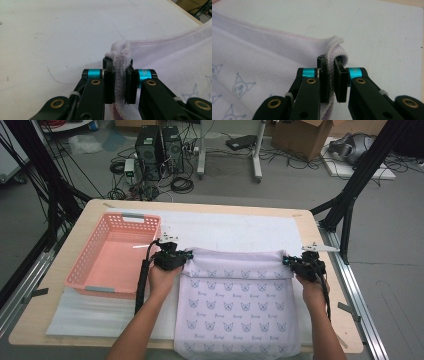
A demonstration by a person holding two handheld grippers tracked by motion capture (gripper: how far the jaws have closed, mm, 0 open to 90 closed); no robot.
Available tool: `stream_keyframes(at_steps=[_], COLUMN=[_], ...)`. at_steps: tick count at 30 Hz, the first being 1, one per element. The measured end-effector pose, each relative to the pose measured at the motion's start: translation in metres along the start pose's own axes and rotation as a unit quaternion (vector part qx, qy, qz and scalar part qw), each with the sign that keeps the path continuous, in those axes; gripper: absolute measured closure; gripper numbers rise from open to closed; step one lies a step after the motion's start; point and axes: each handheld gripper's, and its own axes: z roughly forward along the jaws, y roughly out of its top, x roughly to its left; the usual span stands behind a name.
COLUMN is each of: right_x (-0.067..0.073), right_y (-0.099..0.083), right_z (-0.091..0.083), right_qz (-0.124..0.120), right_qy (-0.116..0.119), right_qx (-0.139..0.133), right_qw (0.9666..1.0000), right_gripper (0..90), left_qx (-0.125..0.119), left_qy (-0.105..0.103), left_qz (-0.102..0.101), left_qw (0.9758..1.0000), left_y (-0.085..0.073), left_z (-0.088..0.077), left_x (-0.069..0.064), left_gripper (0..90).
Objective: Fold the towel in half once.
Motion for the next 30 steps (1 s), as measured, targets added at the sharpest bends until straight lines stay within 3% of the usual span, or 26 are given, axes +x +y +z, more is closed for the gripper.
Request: stream_keyframes(at_steps=[6,11,12,14,16,18,20,24,28,30], right_x=[-0.006,-0.007,-0.006,-0.007,-0.010,-0.012,-0.012,-0.013,-0.005,-0.002], right_y=[0.006,0.010,0.010,0.010,0.010,0.008,0.007,0.006,0.004,0.002], right_z=[0.015,0.022,0.023,0.022,0.017,0.010,0.006,0.000,0.004,0.006], right_qz=[0.010,0.010,0.015,0.022,0.039,0.045,0.043,0.053,0.037,0.024], right_qy=[-0.004,-0.007,-0.001,-0.003,-0.005,-0.006,-0.007,-0.001,0.014,0.015], right_qx=[0.006,0.011,0.008,0.004,0.000,-0.003,-0.003,-0.014,0.014,0.025], right_qw=[0.9999,0.9999,0.9999,0.9997,0.9992,0.9989,0.9991,0.9985,0.9991,0.9993], right_gripper=[84.9,83.9,78.8,57.9,53.6,53.1,52.8,53.8,55.8,60.7], left_qx=[0.004,0.024,0.036,0.032,0.021,0.020,0.035,0.049,0.069,0.059], left_qy=[0.006,0.008,0.014,0.019,0.018,0.016,0.014,0.016,0.021,0.023], left_qz=[-0.004,-0.007,-0.002,0.001,-0.008,-0.011,-0.006,0.008,0.012,0.005], left_qw=[1.0000,0.9997,0.9992,0.9993,0.9996,0.9996,0.9993,0.9986,0.9973,0.9980], left_y=[0.005,0.001,0.000,0.000,-0.001,-0.003,-0.005,-0.006,-0.010,-0.016], left_z=[0.010,0.017,0.018,0.015,0.009,0.006,0.005,0.002,0.007,0.008], left_x=[0.009,0.010,0.009,0.007,0.007,0.008,0.007,0.003,0.001,0.001], left_gripper=[81.8,80.1,76.7,62.2,56.1,53.3,52.3,59.3,59.7,63.9])
